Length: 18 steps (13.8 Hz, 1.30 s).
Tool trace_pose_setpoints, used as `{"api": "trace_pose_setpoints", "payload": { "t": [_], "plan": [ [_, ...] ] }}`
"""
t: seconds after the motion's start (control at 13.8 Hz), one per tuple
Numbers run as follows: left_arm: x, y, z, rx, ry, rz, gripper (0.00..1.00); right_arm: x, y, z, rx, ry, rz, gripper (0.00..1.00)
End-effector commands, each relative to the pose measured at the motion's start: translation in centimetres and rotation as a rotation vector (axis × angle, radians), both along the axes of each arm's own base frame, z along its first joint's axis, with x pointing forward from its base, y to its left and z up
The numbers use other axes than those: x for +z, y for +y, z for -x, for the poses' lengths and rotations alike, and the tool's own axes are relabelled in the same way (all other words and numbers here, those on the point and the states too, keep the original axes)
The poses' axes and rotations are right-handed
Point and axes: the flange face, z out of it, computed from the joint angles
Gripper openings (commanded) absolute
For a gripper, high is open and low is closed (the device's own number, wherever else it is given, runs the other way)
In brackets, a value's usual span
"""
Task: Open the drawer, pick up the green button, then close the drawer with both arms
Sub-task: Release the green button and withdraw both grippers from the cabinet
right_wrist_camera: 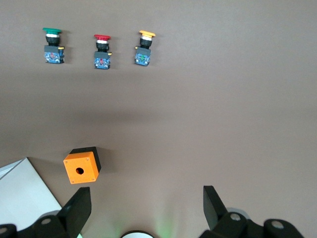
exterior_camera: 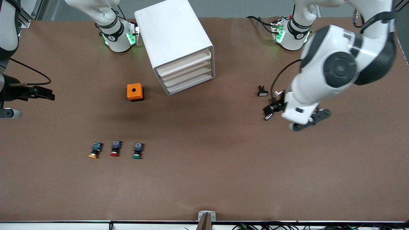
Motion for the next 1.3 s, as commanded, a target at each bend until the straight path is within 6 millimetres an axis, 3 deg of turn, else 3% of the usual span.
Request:
{"api": "trace_pose_setpoints", "payload": {
  "t": [0.0, 0.29, 0.51, 0.65, 0.94, 1.23],
  "plan": [
    [0.4, 4.1, -0.3, -0.049, 0.000, -0.024, 0.99, 3.0, 0.2, 0.0, 0.016, -0.053, 0.003, 1.00],
    [0.4, 9.0, -1.1, -0.077, 0.019, -0.020, 0.99, 3.7, 0.1, 0.4, 0.014, -0.056, -0.003, 1.00],
    [1.6, 11.3, -0.7, -0.141, 0.006, -0.015, 0.99, 6.3, 1.0, 2.4, 0.026, -0.056, -0.012, 1.00],
    [2.2, 13.9, 0.5, -0.192, 0.009, -0.020, 0.99, 7.0, 0.8, 3.0, 0.024, -0.066, -0.009, 1.00],
    [4.1, 18.8, 4.6, -0.268, -0.008, 0.010, 0.99, 8.1, 0.2, 4.5, 0.014, -0.091, -0.013, 1.00],
    [5.1, 20.7, 8.5, -0.244, -0.079, 0.014, 0.99, 9.0, 0.3, 5.3, 0.015, -0.096, -0.016, 1.00]
  ]
}}
